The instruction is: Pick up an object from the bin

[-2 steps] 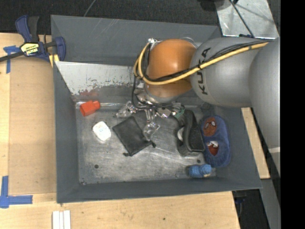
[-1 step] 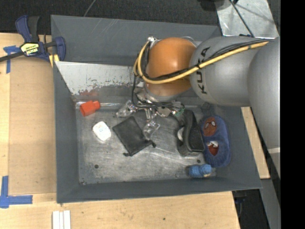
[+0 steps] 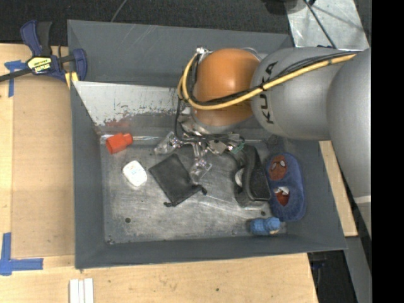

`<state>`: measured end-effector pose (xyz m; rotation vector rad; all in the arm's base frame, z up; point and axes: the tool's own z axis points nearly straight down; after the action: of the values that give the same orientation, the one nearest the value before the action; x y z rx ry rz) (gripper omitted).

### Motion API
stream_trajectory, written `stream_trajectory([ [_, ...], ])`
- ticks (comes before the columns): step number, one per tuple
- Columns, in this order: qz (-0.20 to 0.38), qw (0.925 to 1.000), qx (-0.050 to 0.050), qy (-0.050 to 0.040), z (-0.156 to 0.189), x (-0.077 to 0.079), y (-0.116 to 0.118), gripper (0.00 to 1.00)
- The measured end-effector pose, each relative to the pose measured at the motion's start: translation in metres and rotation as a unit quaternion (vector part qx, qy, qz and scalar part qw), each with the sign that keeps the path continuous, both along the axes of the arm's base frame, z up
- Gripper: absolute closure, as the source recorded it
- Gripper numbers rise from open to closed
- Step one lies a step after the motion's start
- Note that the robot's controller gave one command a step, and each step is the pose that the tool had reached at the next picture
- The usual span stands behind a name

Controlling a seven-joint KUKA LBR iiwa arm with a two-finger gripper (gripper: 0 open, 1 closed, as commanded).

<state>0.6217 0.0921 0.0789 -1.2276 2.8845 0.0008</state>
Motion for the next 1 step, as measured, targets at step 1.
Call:
stream_trajectory([
  [1, 0.0, 1.0, 0.001, -0.0024, 0.0028, 0.002, 0.0009, 1.0],
])
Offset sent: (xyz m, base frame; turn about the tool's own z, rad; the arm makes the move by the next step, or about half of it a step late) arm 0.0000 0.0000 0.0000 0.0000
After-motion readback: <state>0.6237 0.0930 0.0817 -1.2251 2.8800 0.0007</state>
